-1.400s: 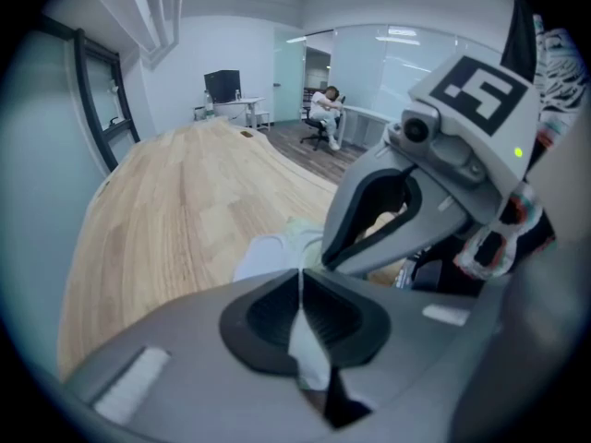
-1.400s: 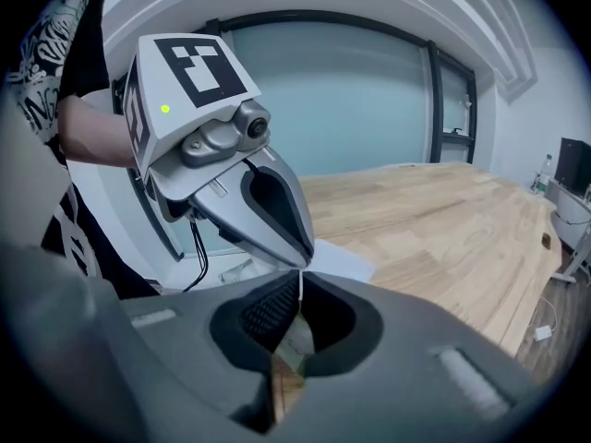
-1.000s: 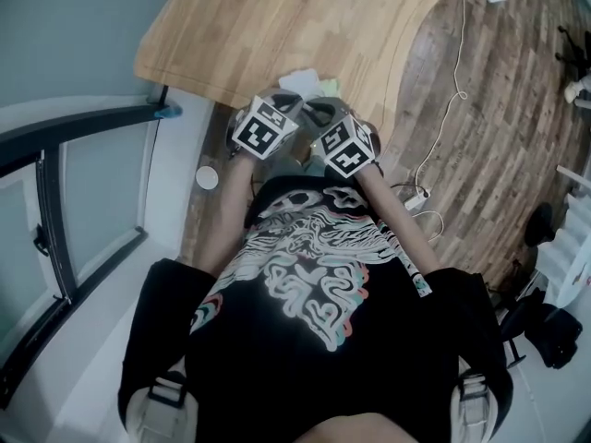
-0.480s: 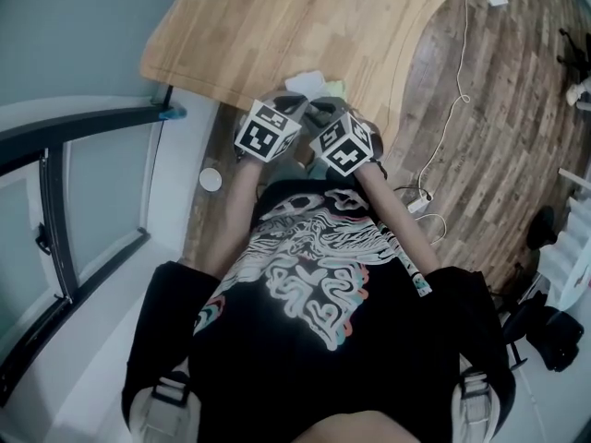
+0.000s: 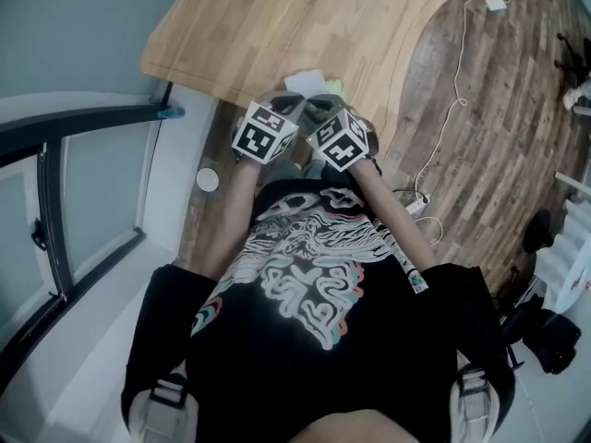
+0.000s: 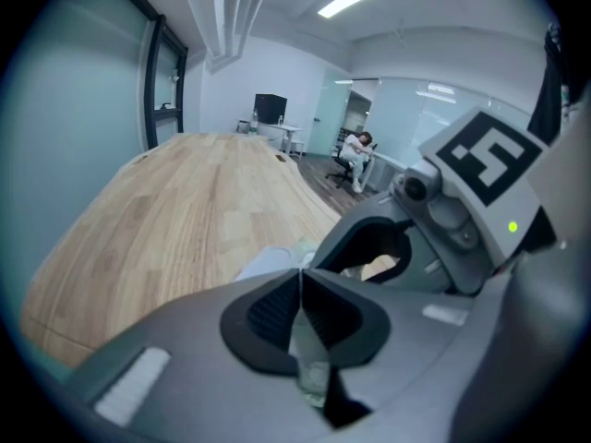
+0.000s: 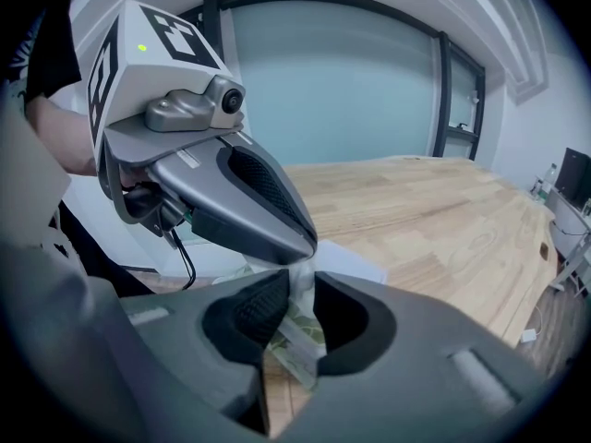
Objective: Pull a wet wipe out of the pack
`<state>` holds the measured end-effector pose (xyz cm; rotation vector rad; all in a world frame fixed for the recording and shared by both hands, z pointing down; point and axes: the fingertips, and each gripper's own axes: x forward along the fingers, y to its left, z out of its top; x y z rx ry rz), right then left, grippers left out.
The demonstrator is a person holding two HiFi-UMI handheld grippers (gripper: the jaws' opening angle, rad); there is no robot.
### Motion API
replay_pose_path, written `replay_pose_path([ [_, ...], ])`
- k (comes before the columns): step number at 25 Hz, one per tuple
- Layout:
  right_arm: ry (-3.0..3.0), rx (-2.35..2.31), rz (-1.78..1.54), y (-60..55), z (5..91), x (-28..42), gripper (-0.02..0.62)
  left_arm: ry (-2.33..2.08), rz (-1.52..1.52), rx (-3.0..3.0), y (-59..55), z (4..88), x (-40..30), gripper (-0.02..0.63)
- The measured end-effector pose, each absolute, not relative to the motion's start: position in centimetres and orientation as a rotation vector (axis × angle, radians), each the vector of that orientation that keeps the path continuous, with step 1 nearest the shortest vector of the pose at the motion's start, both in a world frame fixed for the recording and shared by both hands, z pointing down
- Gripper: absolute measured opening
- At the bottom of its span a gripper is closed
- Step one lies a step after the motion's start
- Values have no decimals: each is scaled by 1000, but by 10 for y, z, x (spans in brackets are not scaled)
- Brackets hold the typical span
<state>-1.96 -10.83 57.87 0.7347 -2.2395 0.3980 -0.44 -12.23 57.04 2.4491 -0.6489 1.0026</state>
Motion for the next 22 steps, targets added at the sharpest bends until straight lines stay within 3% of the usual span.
replay_pose_path([
  [22,-2245,713,374,-110,585,-28,43,-705,904,2421,-130,565,-17,-2],
])
